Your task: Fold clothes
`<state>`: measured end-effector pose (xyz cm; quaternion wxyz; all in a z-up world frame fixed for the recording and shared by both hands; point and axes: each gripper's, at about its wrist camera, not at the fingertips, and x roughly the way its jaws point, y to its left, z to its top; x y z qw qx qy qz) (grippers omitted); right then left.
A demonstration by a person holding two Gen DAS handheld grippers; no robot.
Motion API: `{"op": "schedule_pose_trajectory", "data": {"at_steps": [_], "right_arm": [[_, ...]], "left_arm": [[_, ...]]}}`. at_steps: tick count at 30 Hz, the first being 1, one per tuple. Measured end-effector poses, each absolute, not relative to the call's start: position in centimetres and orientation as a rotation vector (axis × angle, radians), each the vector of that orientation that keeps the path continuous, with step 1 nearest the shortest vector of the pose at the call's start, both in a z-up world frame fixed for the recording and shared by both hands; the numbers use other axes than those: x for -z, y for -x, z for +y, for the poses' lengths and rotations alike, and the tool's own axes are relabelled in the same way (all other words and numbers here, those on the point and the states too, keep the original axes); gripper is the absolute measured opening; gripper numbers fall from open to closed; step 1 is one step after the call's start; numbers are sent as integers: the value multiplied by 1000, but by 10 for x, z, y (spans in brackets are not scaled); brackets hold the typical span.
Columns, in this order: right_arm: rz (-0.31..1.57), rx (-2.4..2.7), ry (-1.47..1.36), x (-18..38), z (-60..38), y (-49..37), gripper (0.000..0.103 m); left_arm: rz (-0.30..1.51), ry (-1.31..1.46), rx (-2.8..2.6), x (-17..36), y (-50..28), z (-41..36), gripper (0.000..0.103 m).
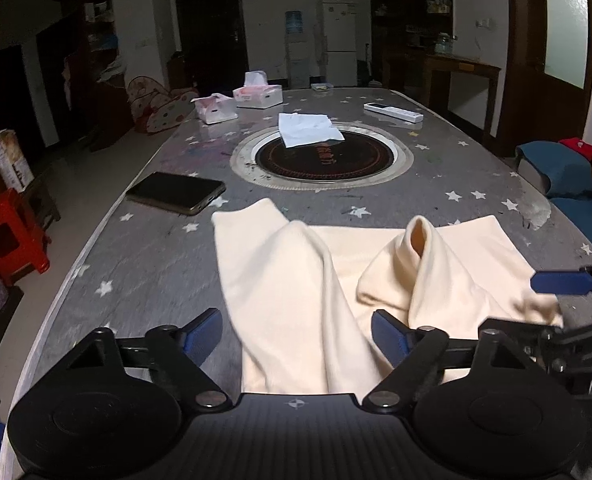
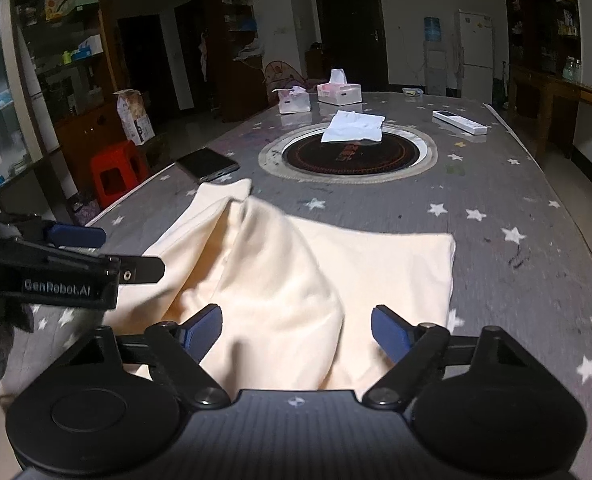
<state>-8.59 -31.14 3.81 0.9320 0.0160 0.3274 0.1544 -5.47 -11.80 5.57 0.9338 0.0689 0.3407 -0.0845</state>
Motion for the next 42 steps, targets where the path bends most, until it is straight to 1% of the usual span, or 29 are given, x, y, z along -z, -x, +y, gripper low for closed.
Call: {"op": "schedule_pose_trajectory", "data": {"at_steps": [5, 7, 8, 9, 15, 16, 17, 19, 20, 21, 22, 23, 26, 29, 30, 31, 32, 34, 36, 42], "right_arm": [[668, -355, -18, -38, -311, 56, 77], [672, -377, -15, -36, -310, 45, 75], [676, -390, -16, -34, -309, 39, 72], [682, -402, -21, -32, -309, 34, 71], [720, -478, -42, -20, -303, 10, 63], [727, -490, -43, -18, -302, 7, 60], [733, -503, -44, -16, -300, 5, 52], [746, -511, -43, -12, -298, 2, 48], [746, -512, -42, -11, -298, 2, 41], [743, -514, -44, -11, -299, 3, 39], [740, -516, -49, -12, -300, 4, 35], [735, -517, -56, -12, -301, 6, 26], [728, -503, -61, -14, -303, 11, 16], [704, -475, -60, -21, -306, 17, 13], [693, -461, -61, -24, -309, 21, 13], [681, -446, -62, -27, -312, 24, 12], [668, -434, -64, -31, -316, 29, 12], [638, -410, -67, -40, -326, 40, 11], [607, -381, -73, -50, -337, 52, 11], [520, -274, -101, -75, -379, 102, 11]], "left_arm": [[716, -154, 207, -51, 26, -121, 79], [739, -154, 213, -47, 14, -121, 71], [750, -152, 215, -46, 9, -120, 70], [762, -150, 218, -44, 4, -120, 67], [805, -167, 252, -33, -14, -121, 58], [808, -173, 255, -31, -15, -122, 57], [811, -177, 259, -30, -16, -122, 53], [813, -179, 259, -30, -16, -121, 47], [812, -179, 260, -30, -16, -121, 46], [813, -174, 258, -30, -16, -120, 45], [811, -168, 259, -31, -16, -119, 46], [810, -161, 261, -32, -16, -119, 47], [803, -167, 267, -34, -16, -122, 47], [805, -187, 276, -32, -17, -127, 47], [809, -195, 272, -30, -19, -127, 45], [808, -200, 270, -28, -20, -127, 37], [803, -195, 269, -28, -19, -124, 32], [790, -182, 269, -30, -17, -119, 16], [779, -134, 272, -36, -13, -108, 10], [703, -59, 238, -58, 22, -77, 8]]}}
